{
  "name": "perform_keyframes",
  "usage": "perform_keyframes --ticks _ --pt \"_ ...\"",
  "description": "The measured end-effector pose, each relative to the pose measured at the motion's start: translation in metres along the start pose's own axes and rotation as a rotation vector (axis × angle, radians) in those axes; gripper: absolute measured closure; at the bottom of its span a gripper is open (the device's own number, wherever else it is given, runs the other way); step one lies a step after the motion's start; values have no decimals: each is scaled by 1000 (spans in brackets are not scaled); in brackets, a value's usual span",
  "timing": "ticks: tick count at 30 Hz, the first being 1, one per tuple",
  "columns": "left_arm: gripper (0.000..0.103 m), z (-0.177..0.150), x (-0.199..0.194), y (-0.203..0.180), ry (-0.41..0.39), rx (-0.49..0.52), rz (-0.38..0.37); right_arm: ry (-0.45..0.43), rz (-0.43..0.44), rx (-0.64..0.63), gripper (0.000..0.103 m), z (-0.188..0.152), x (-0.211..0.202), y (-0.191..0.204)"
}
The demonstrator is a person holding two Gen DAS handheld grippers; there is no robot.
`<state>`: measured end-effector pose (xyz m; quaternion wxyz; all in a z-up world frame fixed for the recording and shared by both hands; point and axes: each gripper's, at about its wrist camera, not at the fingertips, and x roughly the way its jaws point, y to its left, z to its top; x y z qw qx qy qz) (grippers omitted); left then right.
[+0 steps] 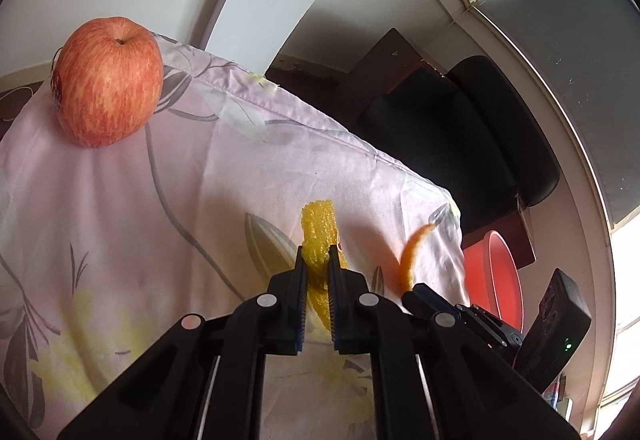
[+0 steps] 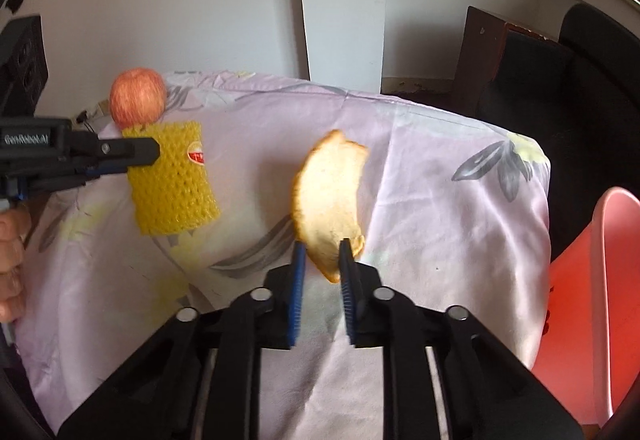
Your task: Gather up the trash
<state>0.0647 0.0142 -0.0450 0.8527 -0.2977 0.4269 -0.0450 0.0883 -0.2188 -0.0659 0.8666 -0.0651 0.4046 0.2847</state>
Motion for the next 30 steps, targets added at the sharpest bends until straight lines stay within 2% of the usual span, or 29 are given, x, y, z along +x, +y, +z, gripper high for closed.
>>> perform_keyframes --ticks 2,10,19,30 --pt "95 -1 -3 -2 -3 6 -1 -22 11 24 97 -1 -8 -1" --pt "95 -9 -16 -12 -23 53 16 -96 110 160 98 -12 -42 -7" --pt "95 -22 -22 -30 -3 111 26 -177 228 304 102 -29 -85 -14" --pt "95 -35 -21 -58 18 173 39 -192 202 296 102 -48 -99 -14"
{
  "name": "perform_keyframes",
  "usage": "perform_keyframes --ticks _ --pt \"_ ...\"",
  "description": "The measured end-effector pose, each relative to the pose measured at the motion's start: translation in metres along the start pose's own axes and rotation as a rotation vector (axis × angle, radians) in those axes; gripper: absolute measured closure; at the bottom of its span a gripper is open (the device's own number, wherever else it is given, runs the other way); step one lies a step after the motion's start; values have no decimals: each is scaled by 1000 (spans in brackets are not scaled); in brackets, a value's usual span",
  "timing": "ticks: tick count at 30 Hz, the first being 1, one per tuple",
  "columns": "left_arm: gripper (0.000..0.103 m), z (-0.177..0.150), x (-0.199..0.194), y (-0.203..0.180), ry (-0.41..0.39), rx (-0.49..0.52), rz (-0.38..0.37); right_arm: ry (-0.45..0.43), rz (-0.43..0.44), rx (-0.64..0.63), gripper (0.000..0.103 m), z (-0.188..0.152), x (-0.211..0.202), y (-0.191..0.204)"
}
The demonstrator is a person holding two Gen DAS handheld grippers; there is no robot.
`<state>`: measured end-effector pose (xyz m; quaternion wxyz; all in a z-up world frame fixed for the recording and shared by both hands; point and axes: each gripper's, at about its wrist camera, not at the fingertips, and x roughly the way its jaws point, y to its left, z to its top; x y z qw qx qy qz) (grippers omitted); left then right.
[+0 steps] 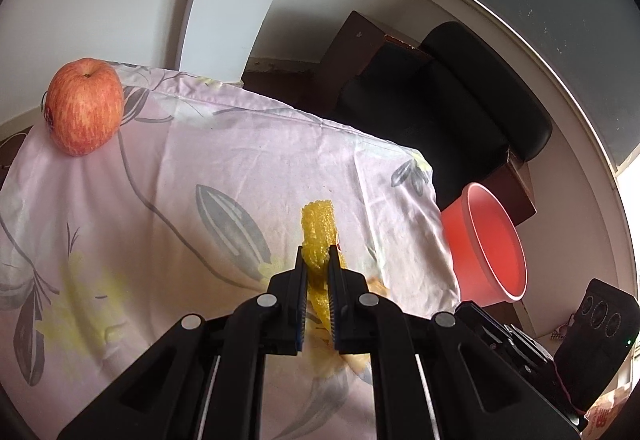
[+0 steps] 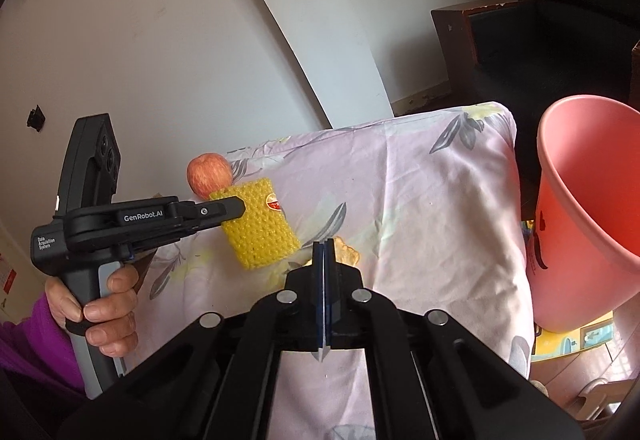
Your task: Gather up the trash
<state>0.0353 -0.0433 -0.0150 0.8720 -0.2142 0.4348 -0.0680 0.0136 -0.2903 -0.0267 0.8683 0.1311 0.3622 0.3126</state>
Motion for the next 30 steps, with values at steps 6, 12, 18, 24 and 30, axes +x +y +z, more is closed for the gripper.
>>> perform_keyframes --ticks 6,12,18,24,30 --pt "95 1 -7 -10 -16 20 4 -30 -14 7 102 -3 -14 -4" --pt "95 -2 -12 -15 -20 29 3 -34 -39 36 102 -4 -22 -16" --pt "95 -6 -8 -15 -4 31 -5 -20 -71 67 101 -11 -19 -24" --pt "95 -8 -7 -9 3 20 -18 15 -89 139 68 -19 -14 -39" --pt "95 -12 -8 -6 12 20 -35 57 -136 169 68 -26 -5 -52"
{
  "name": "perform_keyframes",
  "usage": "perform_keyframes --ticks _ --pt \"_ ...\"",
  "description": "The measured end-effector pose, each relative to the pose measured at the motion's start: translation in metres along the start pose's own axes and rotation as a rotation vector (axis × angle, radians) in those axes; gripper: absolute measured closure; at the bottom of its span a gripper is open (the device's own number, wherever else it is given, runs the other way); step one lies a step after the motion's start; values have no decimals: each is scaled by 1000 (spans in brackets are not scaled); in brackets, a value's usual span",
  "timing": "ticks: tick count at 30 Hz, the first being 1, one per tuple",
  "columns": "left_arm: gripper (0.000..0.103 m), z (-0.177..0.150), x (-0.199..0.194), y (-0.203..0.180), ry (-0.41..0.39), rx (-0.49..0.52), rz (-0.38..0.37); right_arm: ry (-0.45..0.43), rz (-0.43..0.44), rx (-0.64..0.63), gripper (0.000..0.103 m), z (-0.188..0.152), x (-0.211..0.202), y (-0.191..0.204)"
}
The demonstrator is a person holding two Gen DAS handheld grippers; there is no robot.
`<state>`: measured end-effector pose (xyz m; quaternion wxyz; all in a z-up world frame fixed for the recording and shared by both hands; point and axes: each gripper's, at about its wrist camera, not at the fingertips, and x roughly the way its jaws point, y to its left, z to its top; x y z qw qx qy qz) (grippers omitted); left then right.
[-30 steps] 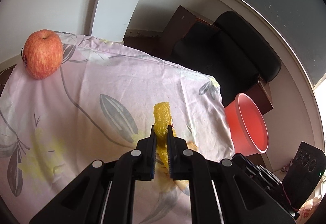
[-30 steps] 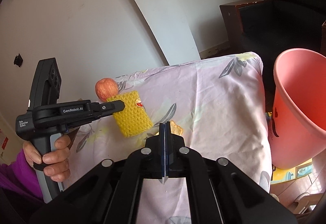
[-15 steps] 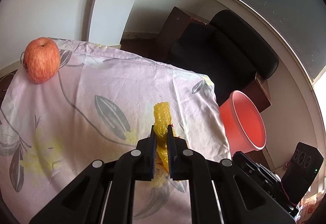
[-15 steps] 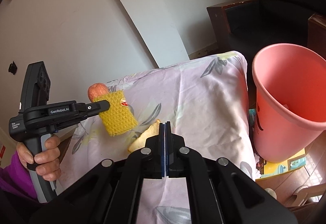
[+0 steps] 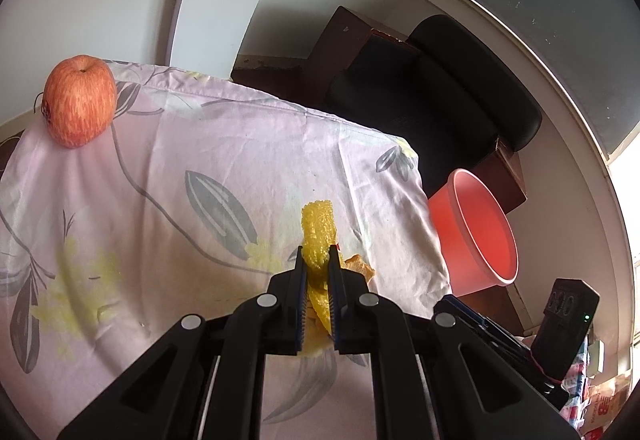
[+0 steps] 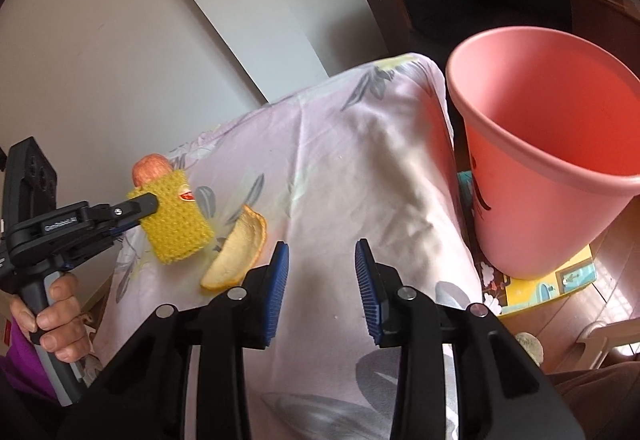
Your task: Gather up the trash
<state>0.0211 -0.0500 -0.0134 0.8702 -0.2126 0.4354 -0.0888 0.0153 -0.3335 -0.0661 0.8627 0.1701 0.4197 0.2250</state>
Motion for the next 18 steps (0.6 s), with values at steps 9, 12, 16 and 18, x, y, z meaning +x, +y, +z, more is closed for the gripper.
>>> perform_keyframes --ticks 9,12,16,18 --pt "95 -2 1 10 4 -23 -21 81 -3 -84 68 8 34 29" --pt "95 -2 -3 12 -2 -27 -31 91 6 -146 68 22 47 46" --pt "95 -1 -7 15 -11 -33 -34 123 22 -193 68 32 69 58" --pt "95 -1 -8 17 -13 -35 -33 149 33 -201 68 32 80 60"
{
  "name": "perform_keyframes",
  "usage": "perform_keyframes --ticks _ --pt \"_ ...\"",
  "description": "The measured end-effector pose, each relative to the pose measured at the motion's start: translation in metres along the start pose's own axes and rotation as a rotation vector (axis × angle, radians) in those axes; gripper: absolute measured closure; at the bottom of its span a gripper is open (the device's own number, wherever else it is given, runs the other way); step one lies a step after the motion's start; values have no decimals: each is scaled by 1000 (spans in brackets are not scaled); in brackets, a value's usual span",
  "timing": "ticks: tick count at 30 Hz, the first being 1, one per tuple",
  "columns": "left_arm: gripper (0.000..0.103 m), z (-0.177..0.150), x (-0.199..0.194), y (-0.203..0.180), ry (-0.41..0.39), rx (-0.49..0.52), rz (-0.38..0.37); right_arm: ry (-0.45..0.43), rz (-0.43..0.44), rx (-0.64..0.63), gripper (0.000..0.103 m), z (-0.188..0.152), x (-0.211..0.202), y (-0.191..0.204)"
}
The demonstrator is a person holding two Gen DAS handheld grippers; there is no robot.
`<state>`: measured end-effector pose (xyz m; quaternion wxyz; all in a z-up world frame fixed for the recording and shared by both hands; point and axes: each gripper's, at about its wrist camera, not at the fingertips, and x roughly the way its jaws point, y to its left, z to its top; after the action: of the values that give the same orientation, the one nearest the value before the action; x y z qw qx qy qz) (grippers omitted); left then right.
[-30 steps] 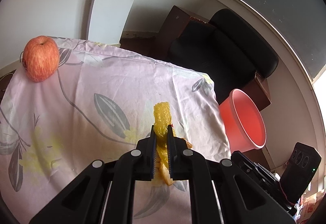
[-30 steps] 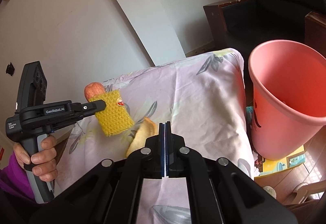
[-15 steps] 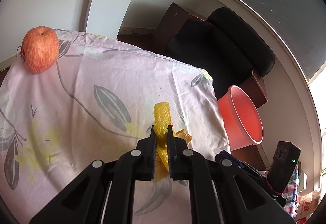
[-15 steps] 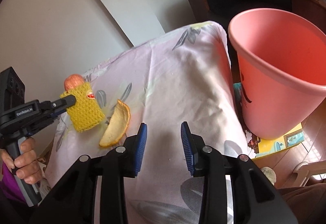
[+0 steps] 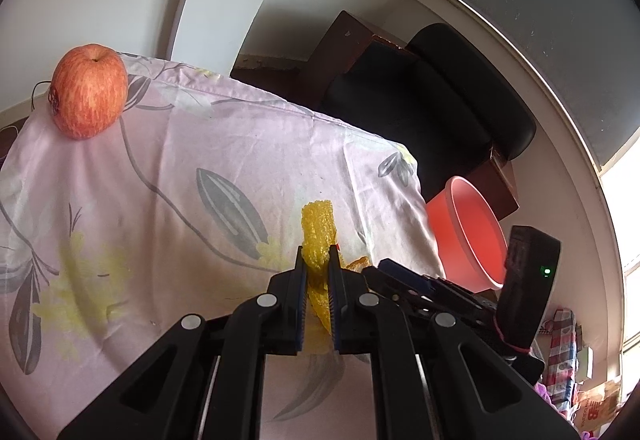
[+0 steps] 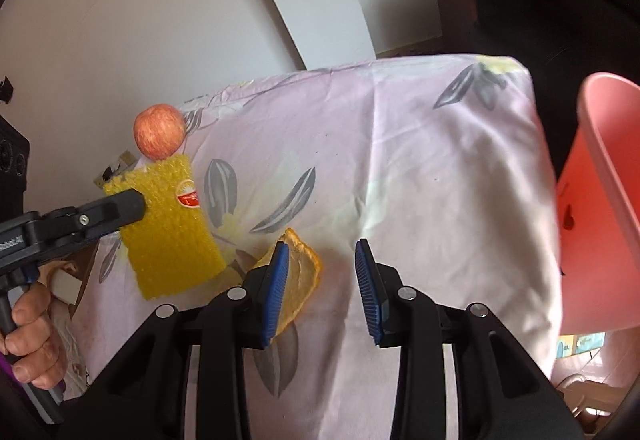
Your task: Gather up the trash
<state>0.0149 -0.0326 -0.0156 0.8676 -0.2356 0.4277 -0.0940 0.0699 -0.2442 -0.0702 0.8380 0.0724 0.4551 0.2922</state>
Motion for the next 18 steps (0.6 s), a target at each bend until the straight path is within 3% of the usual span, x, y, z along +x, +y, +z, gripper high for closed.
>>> perform_keyframes --ticks 2,3,4,7,14,18 --pt "95 0 0 1 0 -2 3 12 15 -12 69 -1 5 2" --pt "95 1 1 2 2 -5 5 6 26 -20 74 -3 5 4" --pt "95 1 1 2 4 -7 7 5 30 -30 89 -3 4 7" --pt "95 1 2 0 7 -4 8 -23 16 -59 97 -7 -3 14" --pt "95 4 3 -20 1 42 -2 -158 15 8 98 -9 -53 1" --pt "95 9 4 -41 -5 85 -21 -258 -48 60 98 -8 -90 -18"
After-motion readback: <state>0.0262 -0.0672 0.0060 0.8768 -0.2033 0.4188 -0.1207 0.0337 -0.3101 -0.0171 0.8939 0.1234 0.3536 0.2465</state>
